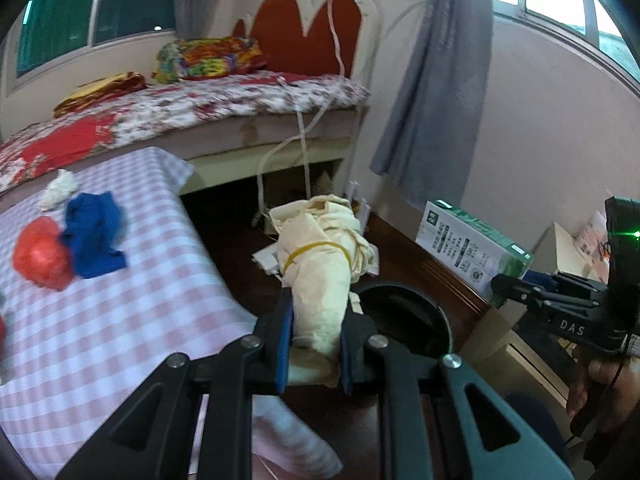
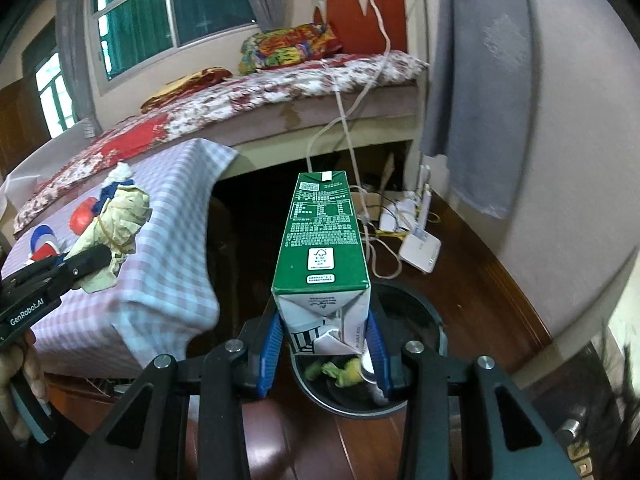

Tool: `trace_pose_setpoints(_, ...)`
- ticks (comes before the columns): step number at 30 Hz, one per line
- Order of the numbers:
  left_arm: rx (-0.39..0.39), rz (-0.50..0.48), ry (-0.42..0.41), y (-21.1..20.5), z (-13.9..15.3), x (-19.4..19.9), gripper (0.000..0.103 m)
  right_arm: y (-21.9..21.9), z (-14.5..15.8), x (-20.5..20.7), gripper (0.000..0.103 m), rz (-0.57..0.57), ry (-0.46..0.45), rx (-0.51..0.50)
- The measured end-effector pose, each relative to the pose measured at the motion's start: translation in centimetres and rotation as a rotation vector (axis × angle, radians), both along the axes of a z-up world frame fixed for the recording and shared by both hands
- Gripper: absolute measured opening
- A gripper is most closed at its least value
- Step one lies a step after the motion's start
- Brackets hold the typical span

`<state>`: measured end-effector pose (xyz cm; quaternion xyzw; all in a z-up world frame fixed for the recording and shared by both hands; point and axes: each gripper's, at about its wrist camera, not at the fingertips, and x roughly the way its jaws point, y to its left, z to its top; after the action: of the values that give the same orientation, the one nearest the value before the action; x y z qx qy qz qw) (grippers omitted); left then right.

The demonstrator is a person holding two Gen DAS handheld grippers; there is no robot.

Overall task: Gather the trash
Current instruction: 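Carry the cloth bundle and milk carton over the black bin and release both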

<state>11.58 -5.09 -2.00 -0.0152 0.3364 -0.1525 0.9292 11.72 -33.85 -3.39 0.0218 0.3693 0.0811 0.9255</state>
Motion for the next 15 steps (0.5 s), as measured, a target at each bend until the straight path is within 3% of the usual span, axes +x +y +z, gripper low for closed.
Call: trace_pose_setpoints(15, 0.074, -0.205, 0.129, -8.1, -5.1, 3.1, 0.021, -4.8, -6.0, -0.1, 0.041, -0.072, 0.141, -0.024)
